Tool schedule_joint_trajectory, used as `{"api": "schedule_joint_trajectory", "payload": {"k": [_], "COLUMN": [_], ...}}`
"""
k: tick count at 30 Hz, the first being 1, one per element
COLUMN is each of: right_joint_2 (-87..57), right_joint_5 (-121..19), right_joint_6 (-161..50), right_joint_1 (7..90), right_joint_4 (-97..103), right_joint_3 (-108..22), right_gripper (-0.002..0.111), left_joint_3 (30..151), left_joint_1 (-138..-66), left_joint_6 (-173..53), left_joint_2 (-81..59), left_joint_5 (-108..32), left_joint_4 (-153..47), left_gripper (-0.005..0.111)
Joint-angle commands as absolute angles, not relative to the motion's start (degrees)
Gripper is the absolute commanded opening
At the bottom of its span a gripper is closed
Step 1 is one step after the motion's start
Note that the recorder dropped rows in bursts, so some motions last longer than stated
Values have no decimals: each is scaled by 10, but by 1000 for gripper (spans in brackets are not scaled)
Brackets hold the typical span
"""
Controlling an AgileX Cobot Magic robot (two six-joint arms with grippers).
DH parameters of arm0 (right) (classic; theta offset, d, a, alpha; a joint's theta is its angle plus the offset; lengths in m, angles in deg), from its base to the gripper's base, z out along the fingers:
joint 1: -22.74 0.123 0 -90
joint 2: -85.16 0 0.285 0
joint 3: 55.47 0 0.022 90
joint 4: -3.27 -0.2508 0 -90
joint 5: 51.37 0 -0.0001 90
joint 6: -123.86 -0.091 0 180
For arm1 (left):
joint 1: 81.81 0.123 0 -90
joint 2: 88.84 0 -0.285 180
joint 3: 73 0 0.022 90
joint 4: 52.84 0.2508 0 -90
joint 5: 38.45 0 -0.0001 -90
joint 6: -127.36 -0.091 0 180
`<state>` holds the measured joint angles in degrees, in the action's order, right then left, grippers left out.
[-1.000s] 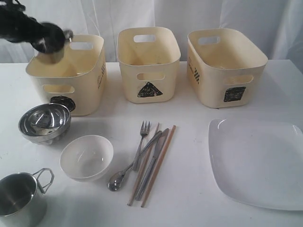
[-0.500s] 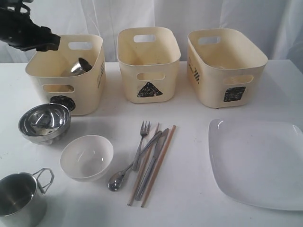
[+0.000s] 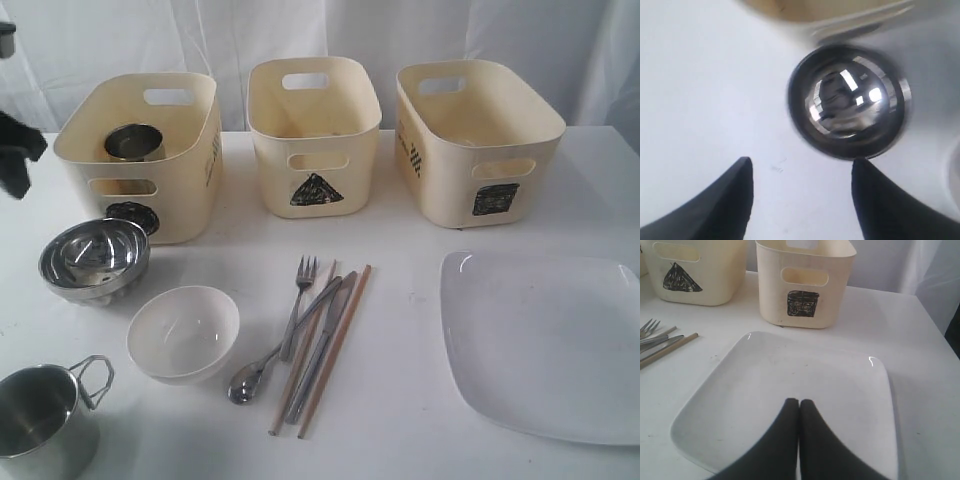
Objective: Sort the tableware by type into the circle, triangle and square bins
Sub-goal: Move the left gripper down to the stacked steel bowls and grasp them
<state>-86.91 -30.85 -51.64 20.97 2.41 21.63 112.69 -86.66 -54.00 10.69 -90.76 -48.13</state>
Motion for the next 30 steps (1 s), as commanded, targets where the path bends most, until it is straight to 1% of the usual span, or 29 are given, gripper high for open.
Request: {"api": "schedule_joint_trajectory", "payload": {"k": [1, 6, 11, 14, 20, 30], "right_joint_2": [-871, -871, -871, -871, -871, -871], "right_joint_5": [-317, -317, -317, -317, -317, -317], "right_joint_6": [-519, -519, -519, -519, -519, -519], "right_joint_1": [210, 210, 210, 210, 210, 210], "right_joint_4": [28, 28, 28, 28, 28, 28], "right_joint_3": [218, 218, 218, 218, 218, 218], "right_gripper": [0, 0, 0, 0, 0, 0], "left_joint_3": [1061, 997, 958, 956, 956, 956], "left_joint_1": [-864, -864, -864, -864, -864, -864], "left_joint_6": [-410, -409, -409, -408, -409, -408], "left_joint_2": [105, 120, 137, 143, 170, 231], "left_joint_5": [-864, -792, -728, -712, -632, -605], "left_joint_4": [-387, -416, -434, -437, -469, -468], "left_gripper": [62, 62, 62, 62, 62, 62]}}
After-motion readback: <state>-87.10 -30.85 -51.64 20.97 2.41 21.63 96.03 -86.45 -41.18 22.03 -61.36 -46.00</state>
